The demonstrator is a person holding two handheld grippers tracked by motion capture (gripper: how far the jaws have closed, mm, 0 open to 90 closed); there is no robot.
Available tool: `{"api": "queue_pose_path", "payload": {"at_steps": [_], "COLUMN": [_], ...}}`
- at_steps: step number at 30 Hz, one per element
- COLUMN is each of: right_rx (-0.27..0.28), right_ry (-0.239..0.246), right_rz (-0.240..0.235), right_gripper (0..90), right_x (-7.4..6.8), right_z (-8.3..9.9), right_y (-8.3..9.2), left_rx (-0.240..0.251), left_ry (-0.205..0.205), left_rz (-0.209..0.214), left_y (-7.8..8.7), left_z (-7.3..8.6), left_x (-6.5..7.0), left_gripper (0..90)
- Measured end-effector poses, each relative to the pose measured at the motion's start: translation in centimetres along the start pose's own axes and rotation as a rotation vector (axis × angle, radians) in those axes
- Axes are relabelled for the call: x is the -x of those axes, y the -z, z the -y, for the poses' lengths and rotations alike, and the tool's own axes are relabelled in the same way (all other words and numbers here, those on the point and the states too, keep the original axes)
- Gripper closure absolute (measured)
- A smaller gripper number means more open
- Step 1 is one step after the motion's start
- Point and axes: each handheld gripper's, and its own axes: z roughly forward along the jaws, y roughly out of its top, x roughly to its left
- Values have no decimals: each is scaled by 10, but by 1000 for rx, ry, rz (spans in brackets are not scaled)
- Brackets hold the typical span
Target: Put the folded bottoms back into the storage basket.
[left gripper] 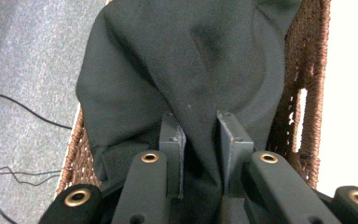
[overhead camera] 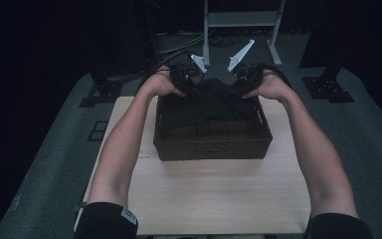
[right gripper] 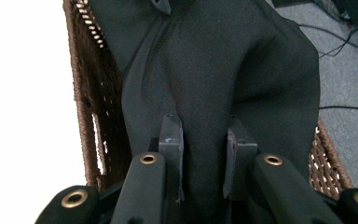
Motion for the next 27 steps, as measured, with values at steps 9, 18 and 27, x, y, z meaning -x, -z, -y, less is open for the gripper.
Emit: {"api": "queue_pose_path", "payload": {"at_steps": [9,18,27], "right_rx": [-23,-60,-55], "right_ry": [-30,-33,-37], "right_rz": [-42,-51,-56], "right_gripper": [733,733,733], "right_x": [3,2,2], "right_z": [16,17,17], "right_y": [-31,-50,-60], "left_rx": [-51,-52,-58], "left_ry": [40,72,78], "left_rz": [40,47,45], "left_y": [-37,-51,-58], "left_z": [12,27,34], "left_x": [2,1,1], "left_gripper": [835,837,837]}}
